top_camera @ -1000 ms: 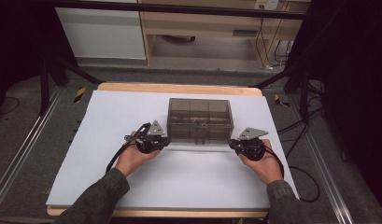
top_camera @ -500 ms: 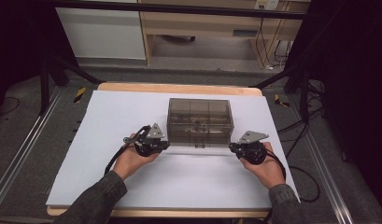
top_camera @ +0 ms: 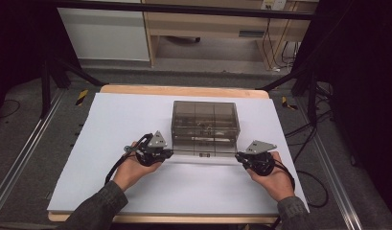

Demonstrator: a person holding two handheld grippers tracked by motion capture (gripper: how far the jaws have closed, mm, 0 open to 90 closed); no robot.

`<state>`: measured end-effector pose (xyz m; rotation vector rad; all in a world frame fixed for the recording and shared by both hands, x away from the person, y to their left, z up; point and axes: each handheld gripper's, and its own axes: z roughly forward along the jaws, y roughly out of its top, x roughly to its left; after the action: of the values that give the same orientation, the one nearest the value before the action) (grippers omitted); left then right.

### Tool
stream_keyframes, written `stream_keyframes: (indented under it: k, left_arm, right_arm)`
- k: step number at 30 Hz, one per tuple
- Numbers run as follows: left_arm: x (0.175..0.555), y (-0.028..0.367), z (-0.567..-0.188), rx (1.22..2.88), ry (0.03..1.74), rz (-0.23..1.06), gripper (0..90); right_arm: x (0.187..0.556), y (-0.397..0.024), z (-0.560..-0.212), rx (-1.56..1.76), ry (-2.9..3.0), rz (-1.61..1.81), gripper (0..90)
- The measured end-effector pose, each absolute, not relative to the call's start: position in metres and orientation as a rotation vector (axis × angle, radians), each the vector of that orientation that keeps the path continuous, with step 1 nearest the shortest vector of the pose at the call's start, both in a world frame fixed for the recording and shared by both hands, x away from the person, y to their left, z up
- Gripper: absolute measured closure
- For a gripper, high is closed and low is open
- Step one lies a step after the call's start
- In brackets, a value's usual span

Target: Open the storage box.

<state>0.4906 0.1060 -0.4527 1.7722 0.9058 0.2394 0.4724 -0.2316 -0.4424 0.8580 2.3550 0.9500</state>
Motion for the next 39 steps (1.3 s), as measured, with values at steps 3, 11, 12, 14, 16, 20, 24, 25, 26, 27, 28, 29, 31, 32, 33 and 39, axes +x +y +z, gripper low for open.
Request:
stream_keyframes:
  k: [3,11,12,14,16,20,24,25,26,27,28,29,31,32,33,39]
  left_arm:
    - [0.487,0.105,-0.453,1.774,0.896,0.253,83.9]
    - [0.478,0.103,-0.455,1.774,0.884,0.269,84.0]
    - [0.477,0.103,-0.455,1.771,0.883,0.266,84.1]
    - [0.475,0.103,-0.455,1.771,0.883,0.26,84.2]
    - [0.474,0.104,-0.456,1.775,0.878,0.26,84.2]
    - [0.472,0.104,-0.455,1.762,0.888,0.248,84.2]
    - [0.468,0.104,-0.458,1.766,0.883,0.242,84.6]
    - [0.467,0.104,-0.458,1.766,0.881,0.24,84.6]
    - [0.467,0.103,-0.459,1.764,0.88,0.243,84.7]
    - [0.466,0.103,-0.459,1.765,0.88,0.242,84.7]
    - [0.466,0.103,-0.46,1.767,0.878,0.244,84.7]
    - [0.466,0.104,-0.46,1.769,0.876,0.244,84.7]
    - [0.466,0.103,-0.461,1.768,0.876,0.244,84.7]
    - [0.465,0.103,-0.462,1.766,0.878,0.241,84.7]
    - [0.465,0.103,-0.462,1.768,0.877,0.242,84.7]
    - [0.465,0.103,-0.463,1.764,0.879,0.248,84.5]
  right_arm:
    - [0.469,-0.232,-0.442,0.851,2.358,0.945,81.1]
    - [0.463,-0.232,-0.442,0.85,2.364,0.944,81.1]
    - [0.462,-0.232,-0.442,0.848,2.366,0.939,81.1]
    - [0.46,-0.232,-0.442,0.847,2.366,0.935,81.1]
    - [0.459,-0.233,-0.443,0.847,2.366,0.939,81.2]
    - [0.457,-0.233,-0.444,0.854,2.36,0.945,81.1]
    - [0.455,-0.234,-0.445,0.855,2.361,0.947,81.2]
    - [0.454,-0.234,-0.446,0.858,2.363,0.942,81.2]
    - [0.454,-0.235,-0.446,0.855,2.363,0.942,81.2]
    - [0.454,-0.235,-0.447,0.858,2.362,0.945,81.2]
    - [0.453,-0.235,-0.447,0.864,2.362,0.945,81.2]
    - [0.453,-0.235,-0.448,0.862,2.361,0.947,81.3]
    - [0.453,-0.235,-0.449,0.864,2.361,0.948,81.4]
    - [0.453,-0.235,-0.449,0.871,2.361,0.952,81.4]
    - [0.453,-0.235,-0.45,0.869,2.361,0.952,81.4]
    - [0.453,-0.235,-0.451,0.875,2.363,0.953,81.5]
